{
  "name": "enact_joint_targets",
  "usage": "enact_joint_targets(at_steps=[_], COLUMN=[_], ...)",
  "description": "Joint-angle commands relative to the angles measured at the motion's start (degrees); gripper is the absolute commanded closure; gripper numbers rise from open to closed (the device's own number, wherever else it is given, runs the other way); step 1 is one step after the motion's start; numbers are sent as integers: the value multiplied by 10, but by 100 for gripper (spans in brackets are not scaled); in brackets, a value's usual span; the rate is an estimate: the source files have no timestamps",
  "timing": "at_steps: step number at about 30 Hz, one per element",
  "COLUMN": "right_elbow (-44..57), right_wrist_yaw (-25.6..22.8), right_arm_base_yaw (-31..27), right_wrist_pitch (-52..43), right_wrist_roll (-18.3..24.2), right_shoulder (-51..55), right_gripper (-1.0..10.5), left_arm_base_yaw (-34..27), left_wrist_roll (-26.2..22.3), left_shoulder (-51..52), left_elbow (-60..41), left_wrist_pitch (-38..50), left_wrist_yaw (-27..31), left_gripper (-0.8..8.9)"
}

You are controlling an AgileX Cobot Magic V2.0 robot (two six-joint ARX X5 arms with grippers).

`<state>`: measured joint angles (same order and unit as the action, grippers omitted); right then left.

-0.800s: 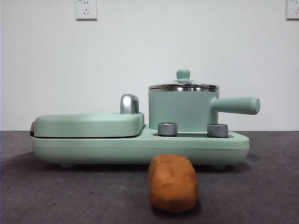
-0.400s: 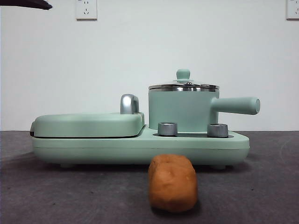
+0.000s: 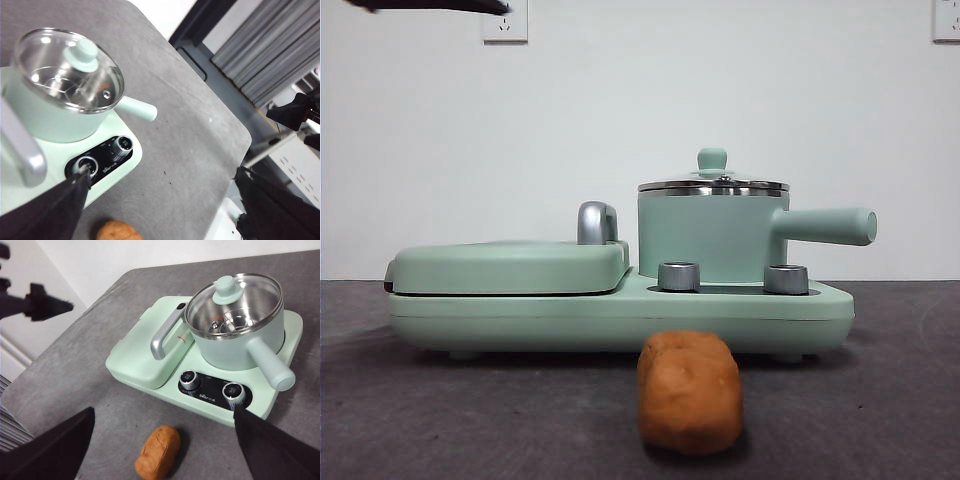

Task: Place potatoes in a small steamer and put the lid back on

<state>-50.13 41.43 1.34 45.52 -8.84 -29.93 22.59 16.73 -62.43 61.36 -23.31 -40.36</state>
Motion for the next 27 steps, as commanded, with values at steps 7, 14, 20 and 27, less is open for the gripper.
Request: enact_joint_targets(at_steps=[7,14,20,27], right_elbow=[-10,-10,-10,-10], right_wrist_yaw=[2,2,2,2], right_arm_base_yaw=[0,0,0,0], right_wrist_pitch=[-2,-3,-3,-3], right_wrist_roll=[2,2,3,2], right_shoulder=[-3,-3,-3,-3], right_gripper=[502,503,503,503], left_arm_base_yaw=[72,115,142,155], left_wrist_roll=[-115,-140,-165,-177], left_shoulder=[-186,-323,-410,-471], left_elbow=[223,371,441,452], left_wrist_pitch=[-116,-157,-143,-62], left_wrist_yaw=[97,180,232,286], left_gripper=[340,341,345,345])
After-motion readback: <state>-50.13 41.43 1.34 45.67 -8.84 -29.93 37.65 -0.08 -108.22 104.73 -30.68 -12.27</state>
